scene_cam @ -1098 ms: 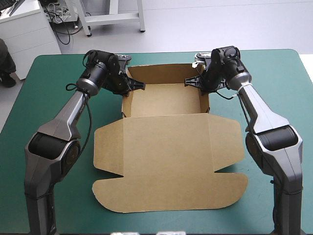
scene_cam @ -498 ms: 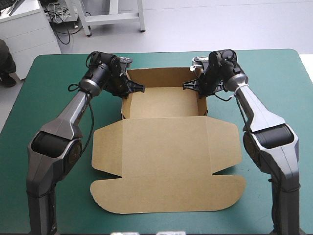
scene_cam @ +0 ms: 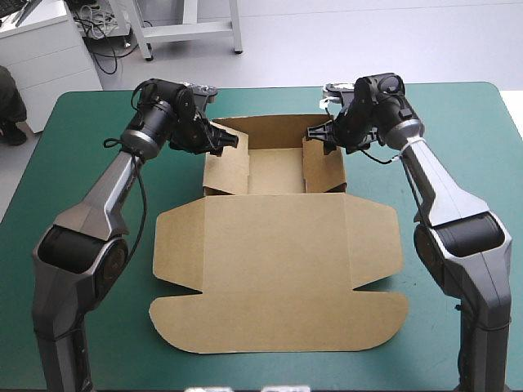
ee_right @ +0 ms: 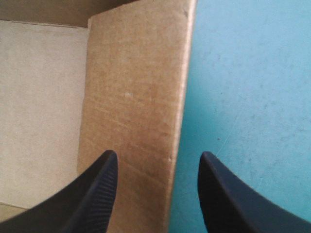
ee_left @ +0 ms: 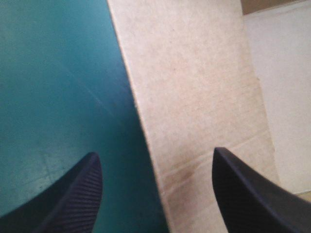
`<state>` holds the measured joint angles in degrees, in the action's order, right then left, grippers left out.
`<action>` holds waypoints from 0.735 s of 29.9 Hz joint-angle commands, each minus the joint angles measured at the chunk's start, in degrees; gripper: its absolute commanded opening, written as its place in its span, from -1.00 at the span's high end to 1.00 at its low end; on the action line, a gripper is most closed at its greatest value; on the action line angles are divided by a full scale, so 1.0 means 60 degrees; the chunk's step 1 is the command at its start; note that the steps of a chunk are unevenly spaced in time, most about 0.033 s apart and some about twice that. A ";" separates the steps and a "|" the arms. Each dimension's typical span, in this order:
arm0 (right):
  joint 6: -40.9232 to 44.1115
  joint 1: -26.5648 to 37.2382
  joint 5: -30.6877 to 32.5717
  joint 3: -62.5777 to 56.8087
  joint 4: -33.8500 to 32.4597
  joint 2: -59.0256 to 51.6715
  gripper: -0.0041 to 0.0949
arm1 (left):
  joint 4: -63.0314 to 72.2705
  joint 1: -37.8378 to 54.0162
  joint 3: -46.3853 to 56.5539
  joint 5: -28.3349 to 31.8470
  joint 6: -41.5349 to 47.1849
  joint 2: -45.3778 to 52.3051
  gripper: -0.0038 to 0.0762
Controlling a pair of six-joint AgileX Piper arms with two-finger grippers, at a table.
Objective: Fold the box
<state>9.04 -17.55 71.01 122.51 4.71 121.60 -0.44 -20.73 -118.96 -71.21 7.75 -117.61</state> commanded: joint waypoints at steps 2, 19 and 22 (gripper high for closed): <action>-0.0174 -0.0011 0.0073 0.0336 -0.0004 -0.1252 -0.12 | -0.0182 -0.0062 -0.0279 -0.0500 -0.0085 0.1452 -0.27; -0.0565 -0.0011 0.0094 0.0137 0.0110 -0.3570 -0.22 | -0.0393 -0.0121 0.3174 -0.0062 -0.0855 0.6490 -0.27; -0.0565 -0.0011 0.0094 -0.0158 -0.0001 -0.3642 -0.22 | -0.0325 -0.0121 0.4350 0.0243 -0.1052 0.7590 -0.27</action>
<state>6.24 -17.55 71.41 121.56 5.47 102.94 -2.71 -21.13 -96.91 -72.04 2.52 -79.10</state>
